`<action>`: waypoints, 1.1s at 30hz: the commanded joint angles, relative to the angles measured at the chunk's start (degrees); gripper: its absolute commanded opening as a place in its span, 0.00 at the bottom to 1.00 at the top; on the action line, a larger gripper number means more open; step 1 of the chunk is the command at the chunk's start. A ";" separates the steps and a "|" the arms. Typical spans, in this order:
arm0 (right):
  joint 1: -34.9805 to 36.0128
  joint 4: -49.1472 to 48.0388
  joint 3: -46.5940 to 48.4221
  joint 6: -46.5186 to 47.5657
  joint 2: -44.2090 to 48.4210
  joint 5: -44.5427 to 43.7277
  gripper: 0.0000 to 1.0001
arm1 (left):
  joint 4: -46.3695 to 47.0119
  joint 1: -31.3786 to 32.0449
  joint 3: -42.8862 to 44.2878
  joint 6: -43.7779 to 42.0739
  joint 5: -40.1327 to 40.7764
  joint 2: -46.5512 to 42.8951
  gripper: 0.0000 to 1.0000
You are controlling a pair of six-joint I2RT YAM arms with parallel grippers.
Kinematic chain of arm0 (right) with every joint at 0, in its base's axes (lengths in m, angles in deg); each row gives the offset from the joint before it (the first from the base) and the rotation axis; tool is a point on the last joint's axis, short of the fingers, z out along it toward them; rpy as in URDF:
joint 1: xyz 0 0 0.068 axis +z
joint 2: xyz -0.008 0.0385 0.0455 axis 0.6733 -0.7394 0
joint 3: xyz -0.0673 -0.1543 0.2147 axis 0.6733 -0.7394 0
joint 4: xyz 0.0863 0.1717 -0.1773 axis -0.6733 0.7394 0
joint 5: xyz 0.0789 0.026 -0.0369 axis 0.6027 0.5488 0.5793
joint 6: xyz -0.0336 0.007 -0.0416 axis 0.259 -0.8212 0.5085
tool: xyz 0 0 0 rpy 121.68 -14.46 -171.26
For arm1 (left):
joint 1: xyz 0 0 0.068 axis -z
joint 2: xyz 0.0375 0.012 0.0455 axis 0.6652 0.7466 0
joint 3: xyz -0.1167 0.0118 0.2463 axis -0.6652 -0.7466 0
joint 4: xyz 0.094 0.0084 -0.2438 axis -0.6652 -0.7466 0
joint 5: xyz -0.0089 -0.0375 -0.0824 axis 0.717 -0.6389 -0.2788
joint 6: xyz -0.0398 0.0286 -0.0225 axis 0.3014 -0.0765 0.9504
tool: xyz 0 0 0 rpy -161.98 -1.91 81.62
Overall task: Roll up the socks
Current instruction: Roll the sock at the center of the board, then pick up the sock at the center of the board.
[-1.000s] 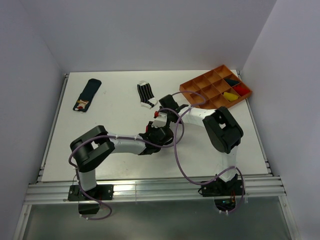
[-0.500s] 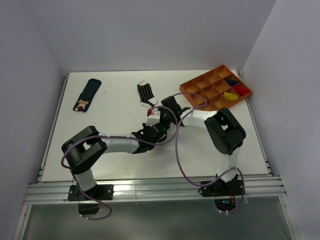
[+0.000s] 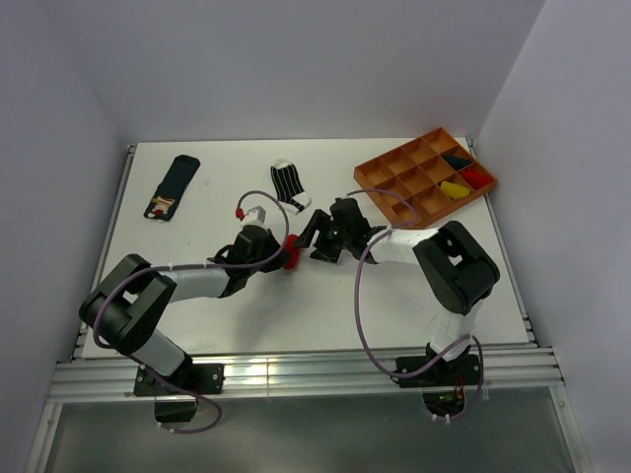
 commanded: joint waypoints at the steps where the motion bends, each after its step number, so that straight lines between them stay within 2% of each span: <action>1: -0.03 -6.20 -0.68 -1.58 0.18 1.48 0.76 | 3.77 -3.02 -3.05 5.20 -10.05 -0.07 0.00; 13: 1.46 -4.97 2.31 -2.99 -3.96 0.60 0.76 | 11.34 -9.18 -8.06 12.59 -19.72 3.45 0.00; 23: 3.22 -0.49 6.53 -2.55 -7.47 -0.10 0.74 | 17.13 -11.03 -10.26 17.51 -24.73 8.81 0.00; 33: 4.63 2.85 10.57 -0.88 -10.64 0.51 0.61 | 24.59 -12.26 -12.45 21.46 -29.82 14.96 0.00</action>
